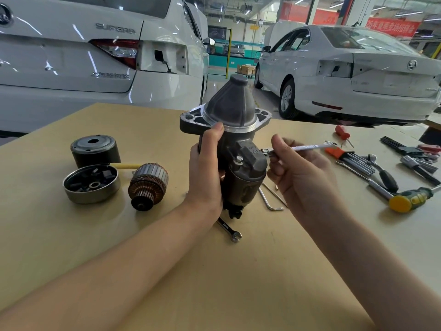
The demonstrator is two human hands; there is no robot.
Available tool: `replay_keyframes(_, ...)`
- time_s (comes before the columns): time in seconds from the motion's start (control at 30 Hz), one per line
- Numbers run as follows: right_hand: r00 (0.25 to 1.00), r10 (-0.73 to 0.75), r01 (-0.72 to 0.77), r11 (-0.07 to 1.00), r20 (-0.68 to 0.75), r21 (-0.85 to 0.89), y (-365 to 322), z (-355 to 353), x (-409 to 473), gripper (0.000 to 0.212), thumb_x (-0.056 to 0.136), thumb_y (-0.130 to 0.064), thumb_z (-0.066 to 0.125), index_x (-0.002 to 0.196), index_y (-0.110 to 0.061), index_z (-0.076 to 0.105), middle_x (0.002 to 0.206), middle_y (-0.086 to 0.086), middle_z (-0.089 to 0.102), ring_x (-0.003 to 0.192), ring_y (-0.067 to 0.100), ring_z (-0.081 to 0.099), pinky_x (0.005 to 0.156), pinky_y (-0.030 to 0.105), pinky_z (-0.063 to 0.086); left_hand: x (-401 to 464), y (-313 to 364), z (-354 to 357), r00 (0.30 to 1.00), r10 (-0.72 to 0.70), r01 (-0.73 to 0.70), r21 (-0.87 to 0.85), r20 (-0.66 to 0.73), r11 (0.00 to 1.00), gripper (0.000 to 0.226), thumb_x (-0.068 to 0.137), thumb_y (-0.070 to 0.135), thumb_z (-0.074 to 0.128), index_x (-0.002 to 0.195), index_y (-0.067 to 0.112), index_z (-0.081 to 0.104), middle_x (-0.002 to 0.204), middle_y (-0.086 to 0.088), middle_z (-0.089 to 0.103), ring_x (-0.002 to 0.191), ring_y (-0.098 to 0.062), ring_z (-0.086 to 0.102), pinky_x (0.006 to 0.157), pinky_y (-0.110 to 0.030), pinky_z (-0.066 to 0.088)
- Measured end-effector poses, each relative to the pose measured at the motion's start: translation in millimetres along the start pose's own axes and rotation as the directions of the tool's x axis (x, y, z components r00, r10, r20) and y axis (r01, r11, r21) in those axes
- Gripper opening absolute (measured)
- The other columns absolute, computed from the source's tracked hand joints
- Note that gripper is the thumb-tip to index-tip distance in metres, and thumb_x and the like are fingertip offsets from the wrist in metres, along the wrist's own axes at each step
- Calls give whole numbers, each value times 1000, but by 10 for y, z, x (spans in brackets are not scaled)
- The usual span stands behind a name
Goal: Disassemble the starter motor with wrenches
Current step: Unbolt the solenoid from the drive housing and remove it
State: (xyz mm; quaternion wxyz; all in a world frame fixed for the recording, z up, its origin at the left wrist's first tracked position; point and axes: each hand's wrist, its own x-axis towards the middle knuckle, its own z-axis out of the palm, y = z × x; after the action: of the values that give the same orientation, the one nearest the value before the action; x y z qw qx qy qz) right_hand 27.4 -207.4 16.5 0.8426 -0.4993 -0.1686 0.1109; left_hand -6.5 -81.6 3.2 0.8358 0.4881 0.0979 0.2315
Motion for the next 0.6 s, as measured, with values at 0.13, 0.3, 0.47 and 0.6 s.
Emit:
replay_keyframes(0.13,1000,16,-13,982,12,-186,-48,-14,-18,30,75,-32,66,85,-5,61,50,-2,44,45,8,39,53,24,38,-24,6,21,999,20,-21,22,51,1000,93,54,63,64,128,7,56,124,-21,63,115,-36,62,101,-56,48)
replay_keyframes(0.3,999,12,-1,945,34,-328,-92,-21,-14,26,85,-34,63,81,-8,69,50,-1,41,43,10,30,42,20,22,-39,16,36,996,25,-28,28,80,999,93,55,63,63,128,5,55,126,-23,61,116,-35,61,102,-58,46)
replay_keyframes(0.47,1000,16,-16,1000,-14,26,-105,-42,7,18,85,-24,63,75,-9,63,55,-1,47,40,6,40,40,16,36,-41,19,32,999,7,-7,-7,46,1000,95,54,61,65,129,4,54,127,-25,59,118,-41,58,103,-60,44)
replay_keyframes(0.6,998,-41,48,990,-57,130,-100,-13,13,20,70,-12,70,63,-12,51,55,3,60,42,7,55,39,15,43,-14,-8,6,999,-3,2,-46,-35,999,97,51,63,66,131,9,53,124,-19,63,116,-35,61,102,-56,46)
